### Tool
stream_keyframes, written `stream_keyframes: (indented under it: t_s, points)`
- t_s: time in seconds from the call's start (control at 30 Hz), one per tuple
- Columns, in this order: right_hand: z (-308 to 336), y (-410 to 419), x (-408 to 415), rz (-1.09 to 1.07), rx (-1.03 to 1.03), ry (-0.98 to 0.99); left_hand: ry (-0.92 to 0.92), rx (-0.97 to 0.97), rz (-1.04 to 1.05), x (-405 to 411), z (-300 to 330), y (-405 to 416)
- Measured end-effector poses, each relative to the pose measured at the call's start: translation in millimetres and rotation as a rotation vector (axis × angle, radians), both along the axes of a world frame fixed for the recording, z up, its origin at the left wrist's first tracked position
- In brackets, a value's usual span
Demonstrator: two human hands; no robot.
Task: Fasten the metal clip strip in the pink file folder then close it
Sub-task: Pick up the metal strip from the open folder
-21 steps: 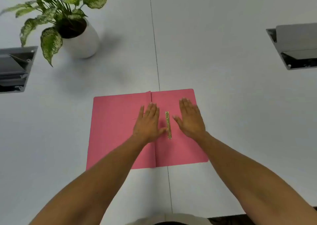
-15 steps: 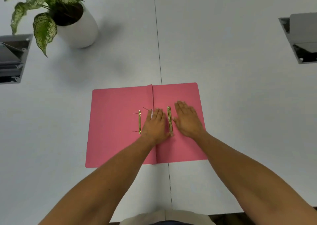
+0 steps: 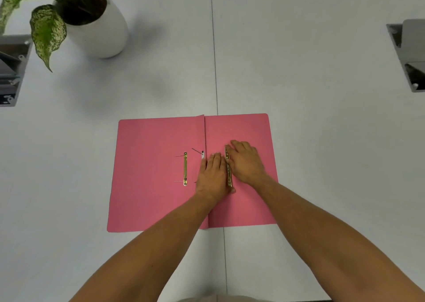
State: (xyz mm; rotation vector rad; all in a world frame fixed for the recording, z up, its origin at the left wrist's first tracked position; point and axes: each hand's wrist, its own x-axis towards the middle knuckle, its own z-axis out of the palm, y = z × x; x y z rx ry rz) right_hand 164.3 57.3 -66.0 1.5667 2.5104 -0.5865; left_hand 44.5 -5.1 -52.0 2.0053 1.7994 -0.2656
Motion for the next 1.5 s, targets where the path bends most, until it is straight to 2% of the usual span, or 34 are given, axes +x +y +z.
stream_keyframes:
  t_s: [0.4, 0.57, 1.0, 1.1, 1.27, 1.37, 1.5]
  points:
    - [5.1, 7.1, -2.8, -0.084, 0.003, 0.135, -0.03, 0.068, 0.053, -2.0, 0.5, 5.4]
    - [5.0, 17.6, -4.1, -0.03, -0.027, 0.112, -0.049, 0.064, 0.079, -1.2, -1.2, 8.2]
    - [8.0, 20.8, -12.4, -0.103, 0.004, 0.179, -0.126, 0.081, 0.115, -4.6, -0.8, 6.8]
    - [9.8, 23.2, -12.5, -0.197, -0.074, 0.261, -0.115, 0.086, 0.103, -5.3, -1.0, 5.7]
    - [15.2, 24.8, -11.7, -0.498, -0.257, 0.524, -0.064, 0.084, 0.05, -4.2, -1.0, 4.3]
    - [20.6, 25.0, -8.6, -0.608, -0.288, 0.622, -0.116, 0.098, 0.06, -7.0, 2.1, 0.8]
    - [31.7, 28.1, -7.2, -0.743, -0.37, 0.809, -0.234, 0.247, 0.183, -24.1, 17.2, -0.9]
